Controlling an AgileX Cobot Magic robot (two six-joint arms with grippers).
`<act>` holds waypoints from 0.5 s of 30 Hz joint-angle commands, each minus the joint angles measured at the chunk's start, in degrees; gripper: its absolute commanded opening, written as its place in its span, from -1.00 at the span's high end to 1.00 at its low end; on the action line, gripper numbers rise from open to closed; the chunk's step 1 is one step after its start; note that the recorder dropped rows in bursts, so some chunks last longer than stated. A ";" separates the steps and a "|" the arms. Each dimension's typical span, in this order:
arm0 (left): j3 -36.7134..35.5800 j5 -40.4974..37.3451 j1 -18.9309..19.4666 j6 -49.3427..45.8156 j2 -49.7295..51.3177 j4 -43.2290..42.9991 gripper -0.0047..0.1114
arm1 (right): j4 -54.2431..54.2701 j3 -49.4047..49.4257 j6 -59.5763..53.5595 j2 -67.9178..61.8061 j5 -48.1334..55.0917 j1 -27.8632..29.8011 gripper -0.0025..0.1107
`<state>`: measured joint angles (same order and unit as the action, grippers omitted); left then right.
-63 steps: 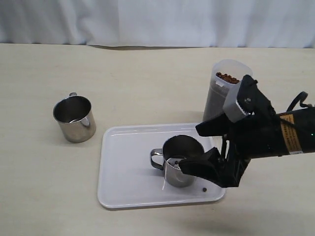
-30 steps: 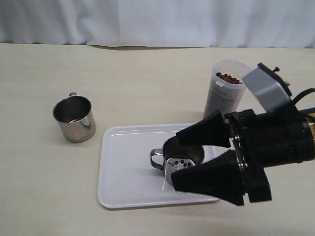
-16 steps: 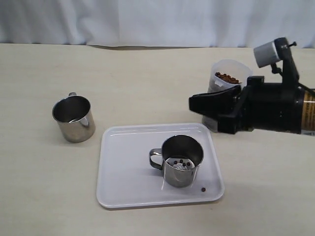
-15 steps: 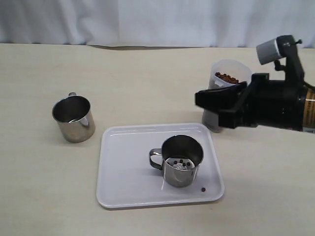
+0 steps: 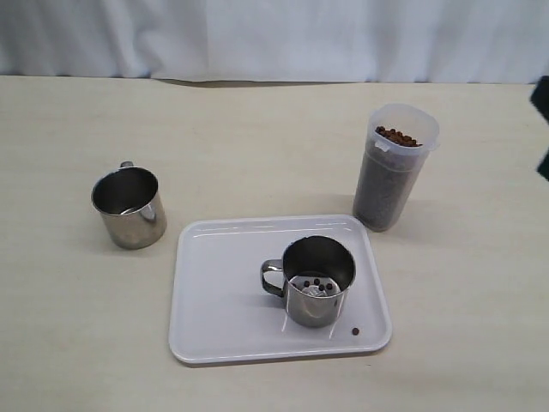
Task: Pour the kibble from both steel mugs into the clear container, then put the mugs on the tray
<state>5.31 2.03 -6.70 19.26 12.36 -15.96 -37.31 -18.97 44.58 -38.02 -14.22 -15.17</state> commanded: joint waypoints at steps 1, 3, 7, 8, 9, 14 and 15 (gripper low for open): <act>0.08 0.00 0.11 0.06 -0.09 0.12 0.92 | 10.58 6.67 -7.79 12.72 0.32 6.51 0.87; 0.08 0.10 0.11 0.06 -0.09 0.01 0.92 | 10.90 10.82 -7.91 18.42 -0.34 9.43 0.87; 0.08 0.10 0.11 0.06 -0.09 0.01 0.92 | 13.08 17.30 -7.79 26.37 -0.37 11.98 0.87; 0.08 0.10 0.11 0.06 -0.09 0.01 0.92 | 13.05 18.93 -7.91 28.88 -0.37 12.11 0.87; 0.08 0.10 0.11 0.06 -0.09 0.01 0.92 | 13.05 18.97 -8.01 31.89 -0.31 12.11 0.87; 0.08 0.00 0.11 0.06 -0.36 0.01 0.92 | 12.20 18.97 -9.87 38.02 11.01 12.39 0.87; 0.08 0.12 0.11 0.06 -0.34 0.01 0.92 | 12.20 18.97 -10.68 38.02 12.54 12.54 0.87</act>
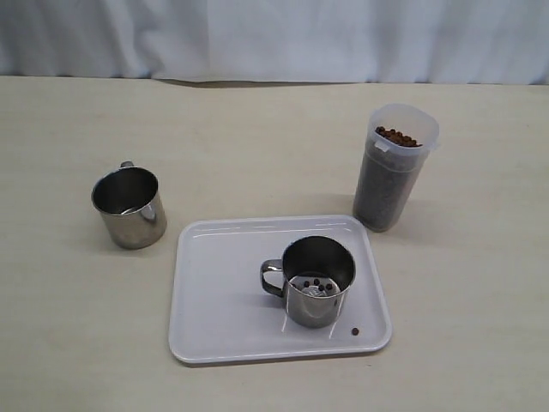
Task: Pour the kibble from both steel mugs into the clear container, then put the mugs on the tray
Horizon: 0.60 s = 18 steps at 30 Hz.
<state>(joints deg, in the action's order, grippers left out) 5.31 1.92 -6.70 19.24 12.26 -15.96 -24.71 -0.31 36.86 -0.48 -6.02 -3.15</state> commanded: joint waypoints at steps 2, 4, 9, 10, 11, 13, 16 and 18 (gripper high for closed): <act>0.08 0.12 0.11 0.08 -0.25 0.01 0.92 | -0.40 0.31 -2.96 0.48 5.03 0.52 0.87; 0.08 0.12 0.11 0.08 -0.25 0.01 0.92 | -0.40 0.31 -2.86 0.48 5.02 0.52 0.87; 0.08 0.12 0.11 0.08 -0.25 0.01 0.92 | 0.06 0.31 -2.70 0.48 4.33 0.52 0.87; 0.08 0.12 0.11 0.08 -0.25 0.01 0.92 | 0.06 0.31 -2.70 0.48 4.30 0.52 0.87; 0.08 0.12 0.11 0.08 -0.25 0.01 0.92 | 0.06 0.31 -2.70 0.48 4.30 0.52 0.87; 0.08 0.12 0.11 0.08 -0.25 0.01 0.92 | 0.06 0.31 -2.70 0.48 4.60 0.52 0.87; 0.08 0.12 0.11 0.08 -0.25 0.01 0.92 | 0.06 0.31 -2.70 0.48 4.60 0.52 0.87; 0.08 0.12 0.11 0.08 -0.25 0.01 0.92 | 0.06 0.31 -2.70 0.48 4.60 0.52 0.87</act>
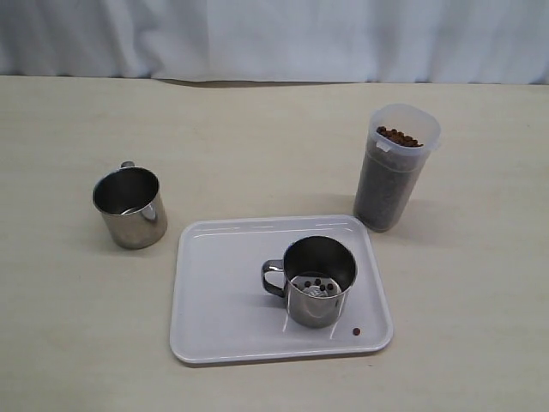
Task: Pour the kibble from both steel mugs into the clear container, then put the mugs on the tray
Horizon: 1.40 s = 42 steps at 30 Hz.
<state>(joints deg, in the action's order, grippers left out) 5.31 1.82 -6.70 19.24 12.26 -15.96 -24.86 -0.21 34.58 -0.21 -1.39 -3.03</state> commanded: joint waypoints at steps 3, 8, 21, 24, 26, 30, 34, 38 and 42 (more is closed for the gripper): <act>0.08 0.23 0.11 0.08 -0.25 0.12 0.92 | 0.21 0.21 -0.41 0.21 -0.03 0.41 0.87; 0.08 1.12 0.11 0.08 -0.25 0.12 0.92 | 0.21 0.21 -0.41 0.21 -0.03 0.41 0.87; -4.20 20.18 0.11 4.90 5.92 0.82 0.92 | 0.21 0.21 -0.41 0.21 -0.03 0.41 0.87; -5.31 22.06 0.11 2.93 17.19 3.96 0.92 | 0.21 0.21 -0.41 0.21 -0.03 0.41 0.87; -5.31 24.02 0.11 -1.08 25.51 4.80 0.92 | 0.21 0.21 -0.41 0.21 -0.03 0.41 0.87; -5.31 36.82 0.11 -1.46 42.90 -1.06 0.92 | 0.21 0.21 -0.41 0.21 -0.03 0.41 0.87; -5.31 47.81 0.11 -6.25 58.04 -1.84 0.92 | 0.21 0.21 -0.41 0.21 -0.03 0.41 0.87; -5.31 54.97 0.11 -13.26 70.37 -2.28 0.92 | 0.21 0.21 -0.41 0.21 -0.03 0.41 0.87; -5.31 55.98 0.11 -17.94 79.88 0.55 0.92 | 0.21 0.21 -0.41 0.21 -0.03 0.41 0.87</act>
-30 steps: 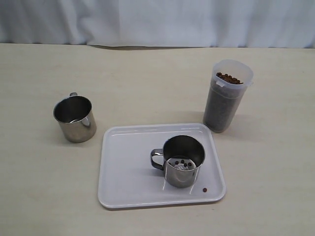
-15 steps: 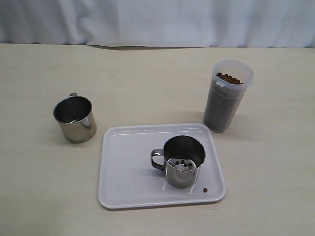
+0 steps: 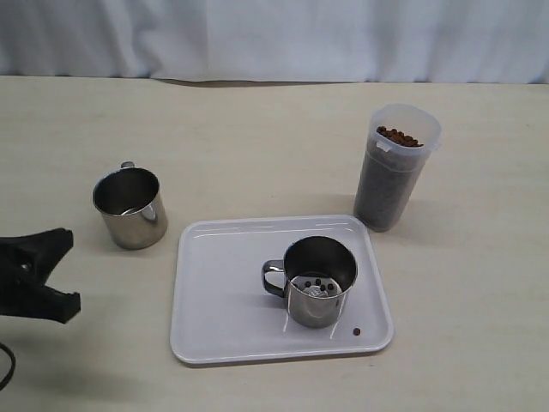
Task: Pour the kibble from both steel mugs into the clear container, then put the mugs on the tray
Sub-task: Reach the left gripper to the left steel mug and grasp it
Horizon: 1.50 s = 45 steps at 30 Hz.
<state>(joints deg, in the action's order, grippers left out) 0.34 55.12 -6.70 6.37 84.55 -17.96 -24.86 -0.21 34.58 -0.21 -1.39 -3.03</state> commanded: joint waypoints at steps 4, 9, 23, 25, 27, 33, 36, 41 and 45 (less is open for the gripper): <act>2.78 1.29 0.11 -9.09 12.76 2.14 0.83 | 0.21 0.21 -0.41 0.21 -0.03 0.41 0.87; 6.90 0.53 0.11 -9.35 16.14 2.16 0.24 | 0.21 0.21 -0.41 0.21 -0.03 0.41 0.87; 12.86 13.53 0.11 -9.69 26.11 -5.15 -0.20 | 0.21 0.21 -0.41 0.21 -0.03 0.41 0.87; 14.54 13.28 0.11 -9.79 27.29 -5.15 -0.20 | 0.21 0.21 -0.41 0.21 -0.03 0.41 0.87; 16.48 11.25 0.11 -9.45 28.22 -5.30 -0.20 | 0.21 0.21 -0.41 0.21 -0.03 0.41 0.87; 20.56 10.27 0.11 -9.31 30.68 -5.46 -0.20 | 0.21 0.21 -0.41 0.21 -0.03 0.41 0.87; 21.93 9.88 0.11 -9.31 31.28 -5.46 -0.20 | 0.21 0.21 -0.41 0.21 -0.03 0.41 0.87; 23.41 9.47 0.11 -9.31 32.08 -5.54 -0.19 | 0.21 0.21 -0.41 0.21 -0.03 0.41 0.87; 23.41 9.47 0.11 -9.72 32.08 -5.54 0.13 | 0.21 0.21 -0.41 0.21 -0.03 0.41 0.87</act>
<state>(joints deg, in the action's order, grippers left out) 23.37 64.42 -6.70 -3.10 116.40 -23.70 -24.74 -0.21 34.58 -0.21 -1.39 -3.03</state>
